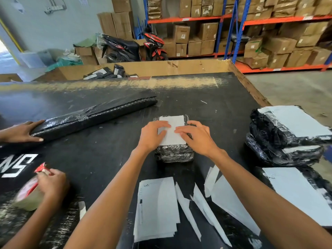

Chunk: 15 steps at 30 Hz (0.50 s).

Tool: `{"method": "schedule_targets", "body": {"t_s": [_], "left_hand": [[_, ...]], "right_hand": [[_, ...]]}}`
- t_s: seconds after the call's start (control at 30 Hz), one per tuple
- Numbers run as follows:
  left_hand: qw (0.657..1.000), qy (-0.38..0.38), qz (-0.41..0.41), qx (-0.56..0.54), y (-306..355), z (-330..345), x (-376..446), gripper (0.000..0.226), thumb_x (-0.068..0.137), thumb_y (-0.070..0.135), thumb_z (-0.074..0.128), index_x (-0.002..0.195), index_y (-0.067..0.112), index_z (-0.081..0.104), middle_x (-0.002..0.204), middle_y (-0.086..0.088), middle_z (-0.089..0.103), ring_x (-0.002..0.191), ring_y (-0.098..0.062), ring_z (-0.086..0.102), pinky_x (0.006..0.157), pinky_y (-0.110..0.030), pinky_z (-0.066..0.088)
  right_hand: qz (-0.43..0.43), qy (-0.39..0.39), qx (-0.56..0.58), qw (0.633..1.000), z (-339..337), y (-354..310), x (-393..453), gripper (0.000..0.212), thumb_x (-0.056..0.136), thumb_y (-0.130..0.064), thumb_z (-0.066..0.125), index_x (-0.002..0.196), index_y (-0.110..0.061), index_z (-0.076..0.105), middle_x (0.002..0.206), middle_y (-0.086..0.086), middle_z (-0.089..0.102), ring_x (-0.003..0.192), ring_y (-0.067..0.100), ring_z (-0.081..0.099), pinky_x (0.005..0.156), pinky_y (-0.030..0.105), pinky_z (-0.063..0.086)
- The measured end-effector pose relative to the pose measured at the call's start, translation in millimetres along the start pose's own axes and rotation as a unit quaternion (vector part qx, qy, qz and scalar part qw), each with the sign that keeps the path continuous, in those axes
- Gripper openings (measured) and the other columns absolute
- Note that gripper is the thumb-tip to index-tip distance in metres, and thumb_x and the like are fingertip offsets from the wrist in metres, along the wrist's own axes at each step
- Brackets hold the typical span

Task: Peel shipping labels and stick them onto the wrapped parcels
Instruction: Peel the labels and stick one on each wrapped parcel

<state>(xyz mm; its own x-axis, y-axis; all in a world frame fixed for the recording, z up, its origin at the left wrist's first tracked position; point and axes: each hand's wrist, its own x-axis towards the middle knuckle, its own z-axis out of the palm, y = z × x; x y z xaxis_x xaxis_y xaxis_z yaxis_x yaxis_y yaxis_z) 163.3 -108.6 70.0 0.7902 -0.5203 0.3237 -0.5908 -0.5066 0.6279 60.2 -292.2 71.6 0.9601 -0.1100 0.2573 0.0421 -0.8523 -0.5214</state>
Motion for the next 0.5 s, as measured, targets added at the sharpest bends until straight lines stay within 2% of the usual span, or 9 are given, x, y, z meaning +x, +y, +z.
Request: {"method": "schedule_targets", "body": {"t_s": [0.07, 0.13, 0.23, 0.37, 0.43, 0.5], "left_hand": [[0.997, -0.054, -0.004, 0.049, 0, 3, 10, 0.034, 0.095, 0.019, 0.054, 0.125, 0.032, 0.067, 0.138, 0.011, 0.06, 0.135, -0.015, 0.049, 0.116, -0.039, 0.033], [0.991, -0.09, -0.018, 0.1, -1, 4, 22, 0.039, 0.099, 0.029, 0.049, 0.136, 0.035, 0.057, 0.149, 0.012, 0.05, 0.143, -0.017, 0.038, 0.119, -0.049, 0.025], [0.977, -0.139, -0.049, 0.154, 3, 3, 37, 0.046, 0.103, 0.04, 0.041, 0.149, 0.037, 0.041, 0.16, 0.011, 0.032, 0.152, -0.021, 0.02, 0.12, -0.057, 0.015], [0.972, -0.179, -0.081, 0.13, -5, 11, 47, 0.058, 0.1, 0.054, 0.026, 0.155, 0.035, 0.027, 0.165, 0.009, 0.018, 0.154, -0.021, 0.005, 0.118, -0.064, 0.013], [0.976, -0.174, -0.079, 0.107, -18, 18, 46, 0.075, 0.089, 0.067, 0.011, 0.156, 0.035, 0.022, 0.166, 0.007, 0.013, 0.154, -0.017, -0.001, 0.119, -0.062, 0.012], [0.979, -0.167, -0.084, 0.075, -23, 22, 43, 0.075, 0.09, 0.066, 0.011, 0.156, 0.033, 0.021, 0.167, 0.006, 0.012, 0.154, -0.015, -0.005, 0.121, -0.059, 0.008]], "right_hand": [[0.011, -0.043, -0.034, 0.998, -3, 6, 8, 0.034, 0.106, -0.039, 0.041, 0.135, -0.041, 0.06, 0.146, -0.025, 0.051, 0.151, 0.018, 0.02, 0.116, 0.044, 0.01], [0.037, -0.079, -0.063, 0.994, -6, 8, 18, 0.041, 0.107, -0.042, 0.034, 0.145, -0.041, 0.049, 0.156, -0.023, 0.04, 0.155, 0.019, 0.01, 0.12, 0.048, 0.005], [0.079, -0.118, -0.092, 0.986, -10, 5, 36, 0.047, 0.108, -0.041, 0.026, 0.154, -0.039, 0.034, 0.164, -0.019, 0.025, 0.157, 0.024, 0.004, 0.122, 0.053, 0.003], [0.132, -0.148, -0.106, 0.974, -9, 1, 56, 0.053, 0.107, -0.042, 0.021, 0.159, -0.035, 0.019, 0.168, -0.018, 0.009, 0.157, 0.027, 0.0, 0.124, 0.054, 0.002], [0.154, -0.163, -0.087, 0.971, -5, 1, 60, 0.056, 0.107, -0.045, 0.02, 0.161, -0.034, 0.011, 0.168, -0.017, 0.0, 0.156, 0.03, -0.003, 0.124, 0.055, 0.004], [0.162, -0.179, -0.059, 0.969, -1, 2, 58, 0.061, 0.106, -0.051, 0.024, 0.161, -0.033, 0.005, 0.168, -0.017, -0.008, 0.156, 0.031, -0.005, 0.124, 0.055, 0.006]]}}
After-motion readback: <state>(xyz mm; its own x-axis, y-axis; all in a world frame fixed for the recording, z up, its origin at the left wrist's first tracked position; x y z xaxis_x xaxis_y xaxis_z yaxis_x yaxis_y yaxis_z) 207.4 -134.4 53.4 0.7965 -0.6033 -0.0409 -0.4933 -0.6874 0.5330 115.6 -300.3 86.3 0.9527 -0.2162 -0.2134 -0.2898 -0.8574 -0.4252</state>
